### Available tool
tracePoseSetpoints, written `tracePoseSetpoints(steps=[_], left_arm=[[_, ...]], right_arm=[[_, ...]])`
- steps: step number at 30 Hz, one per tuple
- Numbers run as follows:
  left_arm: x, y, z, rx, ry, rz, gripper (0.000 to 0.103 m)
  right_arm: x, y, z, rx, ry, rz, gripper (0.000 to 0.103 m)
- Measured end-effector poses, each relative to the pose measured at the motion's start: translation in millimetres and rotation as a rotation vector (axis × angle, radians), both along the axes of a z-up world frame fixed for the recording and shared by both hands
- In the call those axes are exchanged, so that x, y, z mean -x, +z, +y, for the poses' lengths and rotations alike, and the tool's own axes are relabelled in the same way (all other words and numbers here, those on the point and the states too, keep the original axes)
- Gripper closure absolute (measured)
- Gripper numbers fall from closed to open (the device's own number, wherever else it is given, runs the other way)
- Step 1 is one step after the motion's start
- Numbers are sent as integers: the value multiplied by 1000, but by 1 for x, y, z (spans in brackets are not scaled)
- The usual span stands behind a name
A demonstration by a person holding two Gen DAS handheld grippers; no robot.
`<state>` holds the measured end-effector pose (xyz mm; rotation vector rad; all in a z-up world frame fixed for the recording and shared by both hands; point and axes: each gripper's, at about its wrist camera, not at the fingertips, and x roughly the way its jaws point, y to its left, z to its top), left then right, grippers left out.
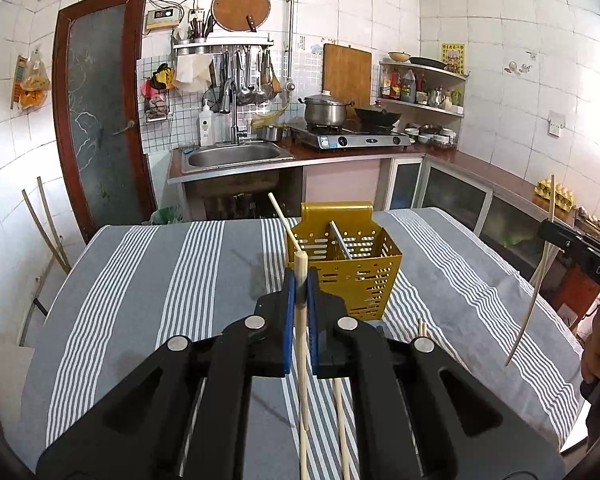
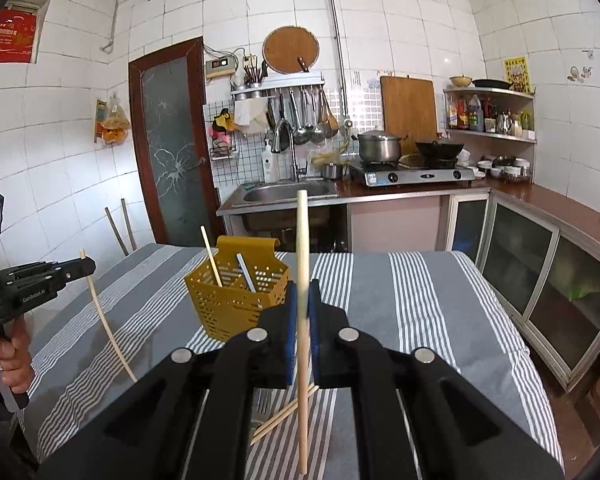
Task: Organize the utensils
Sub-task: 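Lower both held chopsticks into the yellow holder and open both tools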
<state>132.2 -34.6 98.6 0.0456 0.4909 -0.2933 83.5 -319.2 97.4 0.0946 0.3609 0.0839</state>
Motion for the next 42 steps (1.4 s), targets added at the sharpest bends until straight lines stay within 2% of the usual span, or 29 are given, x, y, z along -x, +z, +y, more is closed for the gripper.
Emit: tracePoseSetpoints(steps=[20,30,42], left_arm=[[-1,33,-5,1,-8,-61,98],[-19,57,-14,-12,-26,-102,99],[-51,72,-27,-4,-39,-118,98]], right_arm=[[-2,32,1,23,10,-57,97],[-22,51,7,43,25,-77,97],[-51,68,15,52,40,-104,97]])
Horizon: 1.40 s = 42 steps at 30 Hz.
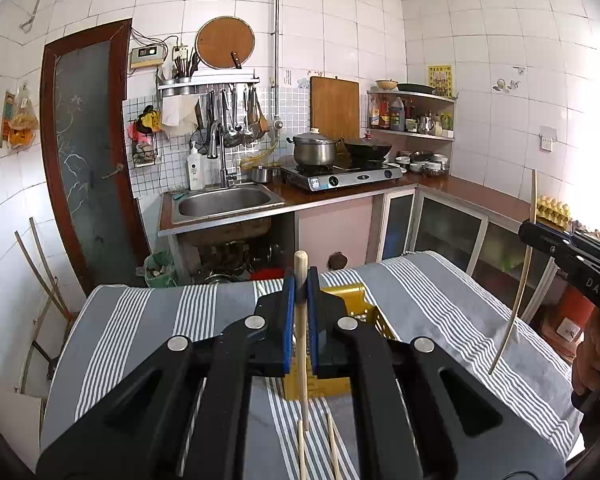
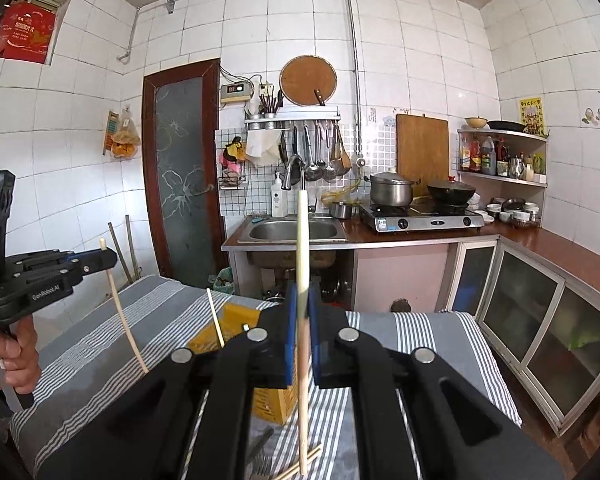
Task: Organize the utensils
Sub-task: 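Lower both held chopsticks into the yellow holder and open both tools, then move both open tools back toward the loose chopsticks on the cloth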
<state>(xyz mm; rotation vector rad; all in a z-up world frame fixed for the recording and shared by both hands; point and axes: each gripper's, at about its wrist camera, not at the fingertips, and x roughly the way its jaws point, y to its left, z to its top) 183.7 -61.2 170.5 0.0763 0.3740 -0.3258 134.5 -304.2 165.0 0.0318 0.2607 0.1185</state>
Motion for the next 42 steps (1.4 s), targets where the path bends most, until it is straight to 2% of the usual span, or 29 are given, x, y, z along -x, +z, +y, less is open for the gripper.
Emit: tracePoseSetpoints(steps=[14,26,31,40,42], left_arm=[[-38,23,-8,20,0,-38,99],[-82,27,-20,79,4,-73,99],[-102,12,-22,72,21,-45,99],[-133,-36,-21,45,40,42,98],[-142,-53,-24,21,36,86,94]], right_arm=[[-43,19,19,-22,41,-39,97],[-87,14,50,-35,80,-63,97],[-110,1,57,-25,74,-65,97],[-149,-48,61,3,28,18,97],[-155,-60,59,-8,22,64,95]])
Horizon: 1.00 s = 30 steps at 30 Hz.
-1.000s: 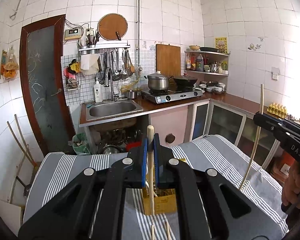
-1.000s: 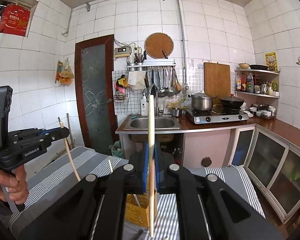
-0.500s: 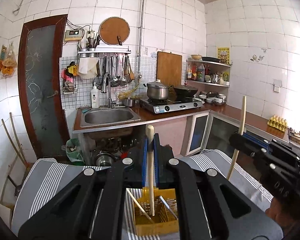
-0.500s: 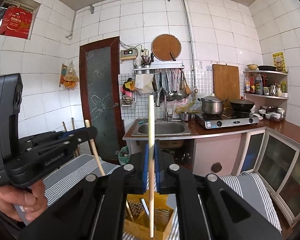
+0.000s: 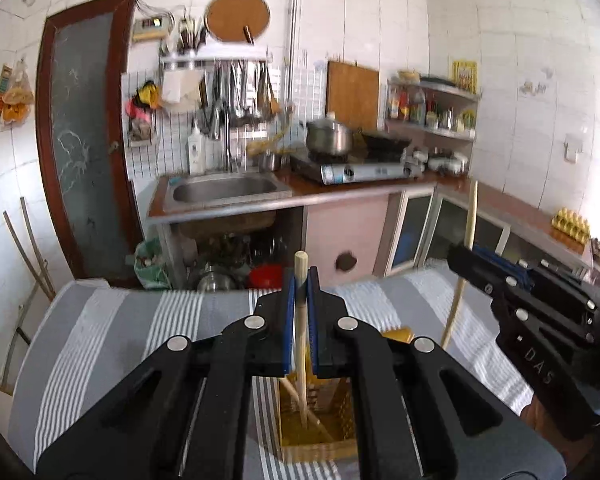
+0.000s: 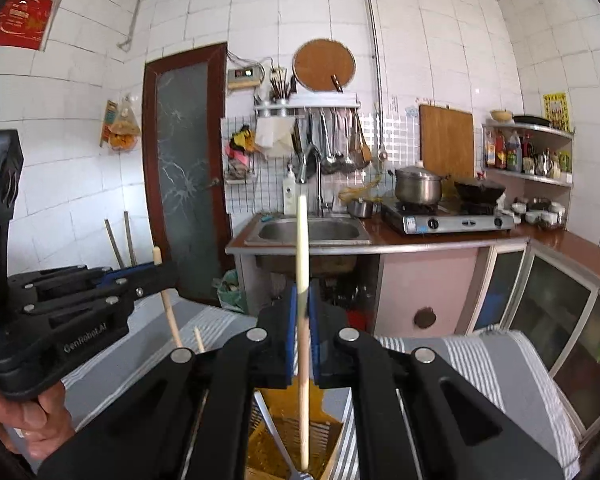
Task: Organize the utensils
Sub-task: 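Move both open tools back toward the loose chopsticks on the cloth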
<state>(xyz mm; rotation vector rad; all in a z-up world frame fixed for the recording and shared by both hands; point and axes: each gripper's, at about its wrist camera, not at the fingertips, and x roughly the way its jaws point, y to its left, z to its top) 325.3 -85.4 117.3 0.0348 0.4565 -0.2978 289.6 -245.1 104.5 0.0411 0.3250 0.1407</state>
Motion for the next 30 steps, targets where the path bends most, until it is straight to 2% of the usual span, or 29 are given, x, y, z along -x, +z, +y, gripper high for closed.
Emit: tracePoseSetpoints(steps=[1,2,4,7,11,17,19,23,27,30], left_arm=[[-1,-7,0,-5,3,14,83],[-1,-13,1,-7,6,26,71],[2,-23,10,-2,13,48,66],[21,-30,30,-1,41,46,64],[58,-47,62,-19,84,60,62],[121,-110,106,-16,153,167,62],[148,-134,114,-30,177,199,62],[188,-160,121,14,192,261,62],[219,-174,117,35,187,277,62],[231,-181,109,19,168,283,61]], right_arm=[[-2,-7,-3,-7,-6,34,92],[-3,-11,-7,-14,-17,49,81],[3,-17,-19,-42,-46,58,65],[22,-25,-43,-60,-100,89,65],[65,-54,-74,-45,-170,188,65],[138,-124,-101,-100,-233,350,65],[160,-146,-103,-123,-247,393,65],[197,-177,-99,-167,-260,449,65],[219,-191,-89,-174,-257,466,65],[228,-193,-80,-153,-253,463,65]])
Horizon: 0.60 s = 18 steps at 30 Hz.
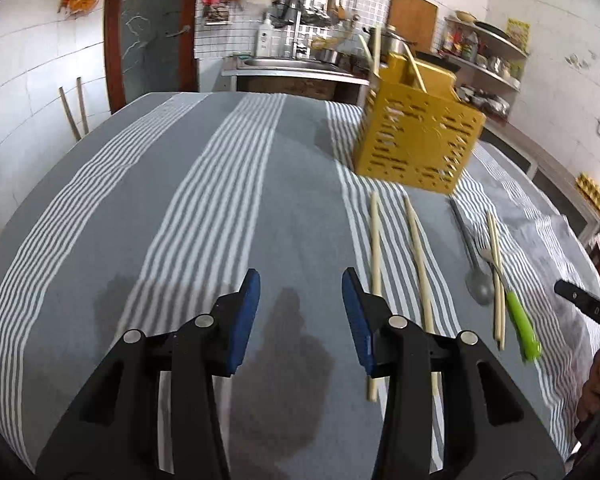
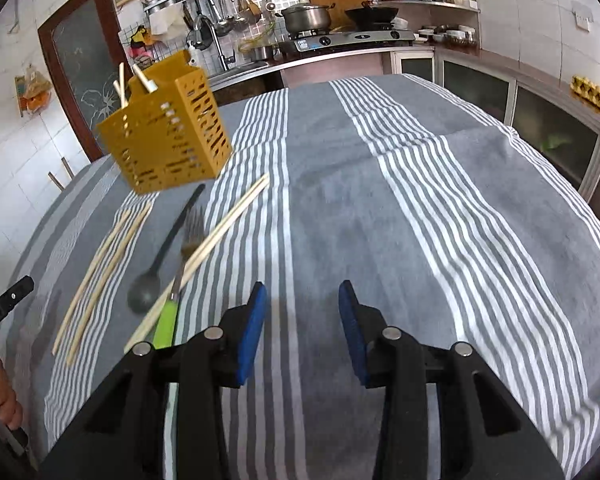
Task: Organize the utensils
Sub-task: 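Move both open tools back toward the loose chopsticks on the cloth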
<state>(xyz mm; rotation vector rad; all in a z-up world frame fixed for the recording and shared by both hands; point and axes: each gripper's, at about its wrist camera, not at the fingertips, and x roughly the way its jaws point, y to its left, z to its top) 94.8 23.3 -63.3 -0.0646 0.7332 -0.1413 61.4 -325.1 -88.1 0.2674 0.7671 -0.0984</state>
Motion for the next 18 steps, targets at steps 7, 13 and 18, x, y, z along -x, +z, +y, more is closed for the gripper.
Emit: tracePoseSetpoints(steps=[7,13,18], left_arm=[[6,1,-20,-28,-48,7,61],[-17,6,-36,-77,-77,-1,60],[-41,6,-48,-119,-105,3,60]], right_arm=[[2,7,9,16,-1,-7,65],[-24,9,13,8,-13,15,65],[-56,8,26,30,-1,40,65]])
